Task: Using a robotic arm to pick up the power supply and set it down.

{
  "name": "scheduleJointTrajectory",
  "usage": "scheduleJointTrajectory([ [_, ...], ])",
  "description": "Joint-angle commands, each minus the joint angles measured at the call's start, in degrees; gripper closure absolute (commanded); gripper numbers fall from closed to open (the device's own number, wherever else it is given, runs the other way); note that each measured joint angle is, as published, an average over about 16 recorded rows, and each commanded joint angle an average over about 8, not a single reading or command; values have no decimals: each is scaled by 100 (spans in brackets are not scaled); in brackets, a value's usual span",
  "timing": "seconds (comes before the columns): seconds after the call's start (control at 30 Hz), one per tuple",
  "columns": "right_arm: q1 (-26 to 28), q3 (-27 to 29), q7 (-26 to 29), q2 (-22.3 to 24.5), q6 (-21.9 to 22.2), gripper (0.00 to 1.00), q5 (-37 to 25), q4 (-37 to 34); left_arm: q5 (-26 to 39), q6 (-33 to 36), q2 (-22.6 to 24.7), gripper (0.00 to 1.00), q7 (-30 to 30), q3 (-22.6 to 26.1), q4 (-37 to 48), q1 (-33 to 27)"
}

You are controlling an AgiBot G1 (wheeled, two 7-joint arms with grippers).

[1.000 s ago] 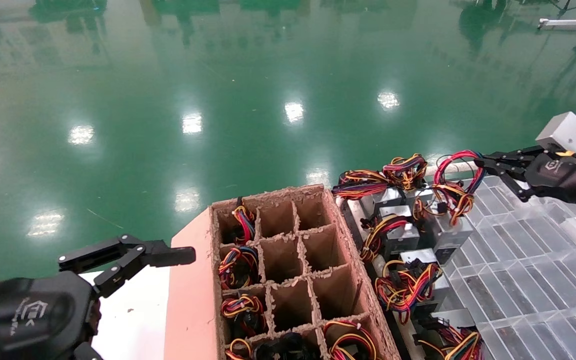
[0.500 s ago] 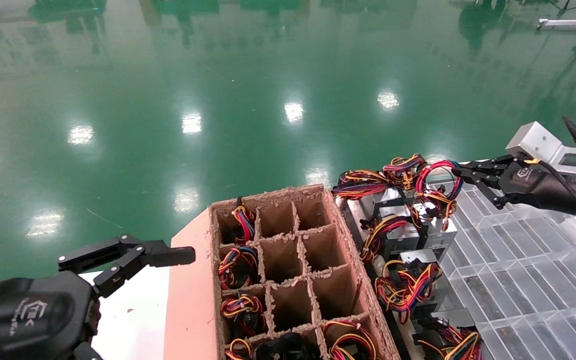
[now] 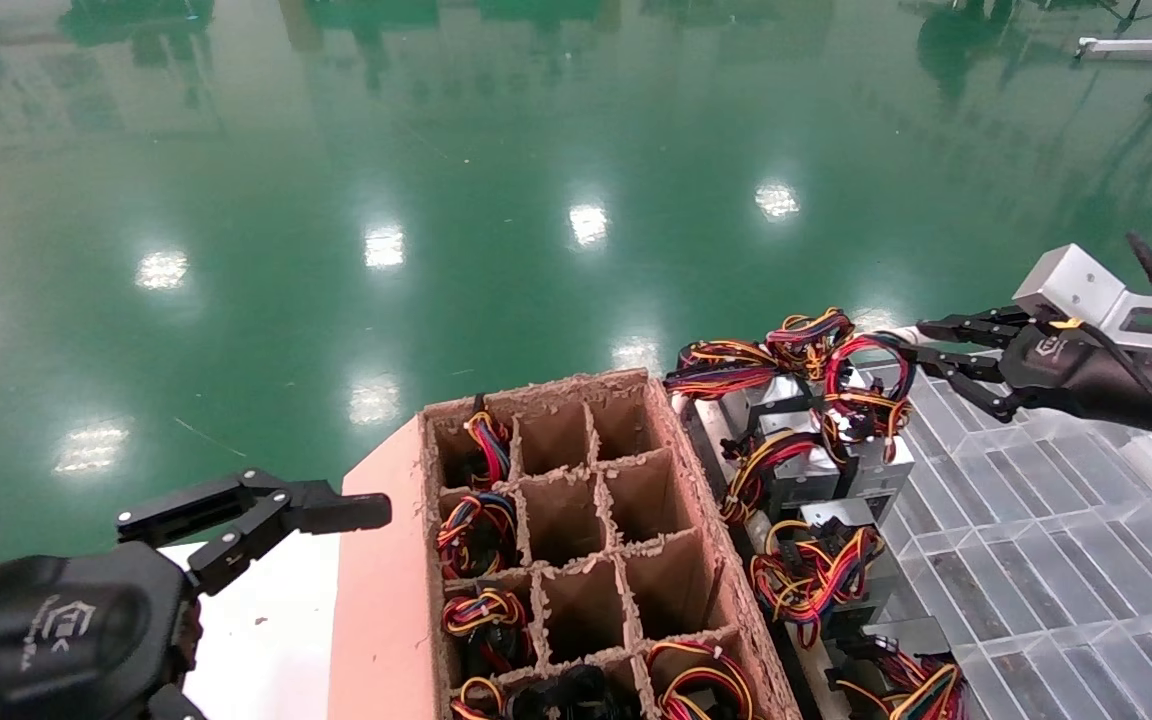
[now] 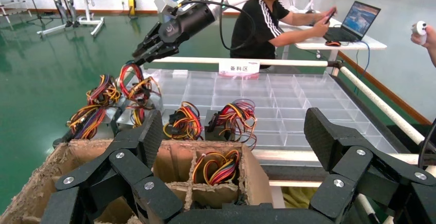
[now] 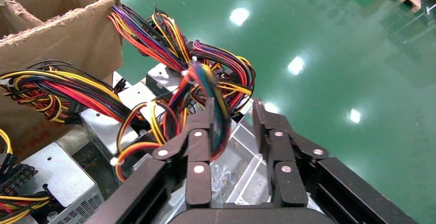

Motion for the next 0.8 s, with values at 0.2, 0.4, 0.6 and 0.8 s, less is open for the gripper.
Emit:
scheduleJointTrajectory([
  [0.2,159,-30,141,46,-159,0,-44,71,0,0,0,23,0,0,1,0],
  [0.4,407,-53,430,156,-433,0,-72,178,0,0,0,22,0,0,1,0],
  [0.6,353,28,690,257,-649,0,72,435,0,-1,0,9,1,0,2,0],
  [0.8,-105,205,1006,365,-775,0,392,1093,0,-1,0,0,1,1,3,0],
])
